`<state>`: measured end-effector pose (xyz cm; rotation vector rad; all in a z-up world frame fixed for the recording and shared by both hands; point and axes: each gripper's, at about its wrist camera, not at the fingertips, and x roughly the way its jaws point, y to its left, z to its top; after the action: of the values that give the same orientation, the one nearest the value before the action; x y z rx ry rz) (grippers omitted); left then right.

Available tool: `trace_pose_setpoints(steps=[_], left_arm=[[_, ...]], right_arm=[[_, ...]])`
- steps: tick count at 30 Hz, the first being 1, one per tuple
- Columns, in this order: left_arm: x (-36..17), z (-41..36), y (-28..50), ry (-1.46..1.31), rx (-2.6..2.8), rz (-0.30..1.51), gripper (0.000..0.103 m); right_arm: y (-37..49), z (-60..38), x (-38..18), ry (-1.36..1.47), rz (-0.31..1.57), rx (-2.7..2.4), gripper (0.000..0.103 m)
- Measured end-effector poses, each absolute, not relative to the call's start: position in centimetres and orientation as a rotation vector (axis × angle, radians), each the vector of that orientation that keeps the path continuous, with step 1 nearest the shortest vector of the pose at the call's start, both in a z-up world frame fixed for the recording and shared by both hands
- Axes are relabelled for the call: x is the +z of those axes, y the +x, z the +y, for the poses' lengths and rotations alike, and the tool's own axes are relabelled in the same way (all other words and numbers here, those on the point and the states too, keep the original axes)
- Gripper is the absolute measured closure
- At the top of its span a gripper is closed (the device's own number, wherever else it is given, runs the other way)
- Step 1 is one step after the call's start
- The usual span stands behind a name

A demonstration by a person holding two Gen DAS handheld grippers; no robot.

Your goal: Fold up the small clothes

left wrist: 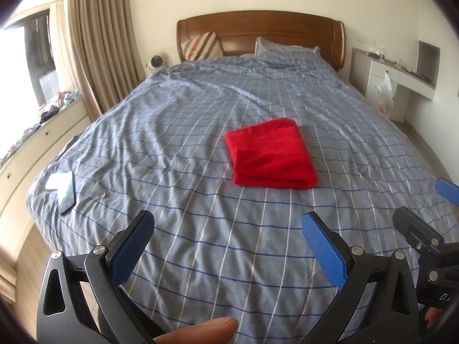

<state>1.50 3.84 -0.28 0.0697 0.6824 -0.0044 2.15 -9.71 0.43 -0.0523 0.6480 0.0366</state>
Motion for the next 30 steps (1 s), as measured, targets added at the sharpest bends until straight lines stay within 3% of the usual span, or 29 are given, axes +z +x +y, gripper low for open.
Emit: trace_pose_setpoints(steps=[30], left_arm=[[-0.4,2.9,1.3,0.145,0.037,0.661,0.0]], right_arm=[[2.2,-8.8,0.6,-0.165,0.698,-0.072,0.001]])
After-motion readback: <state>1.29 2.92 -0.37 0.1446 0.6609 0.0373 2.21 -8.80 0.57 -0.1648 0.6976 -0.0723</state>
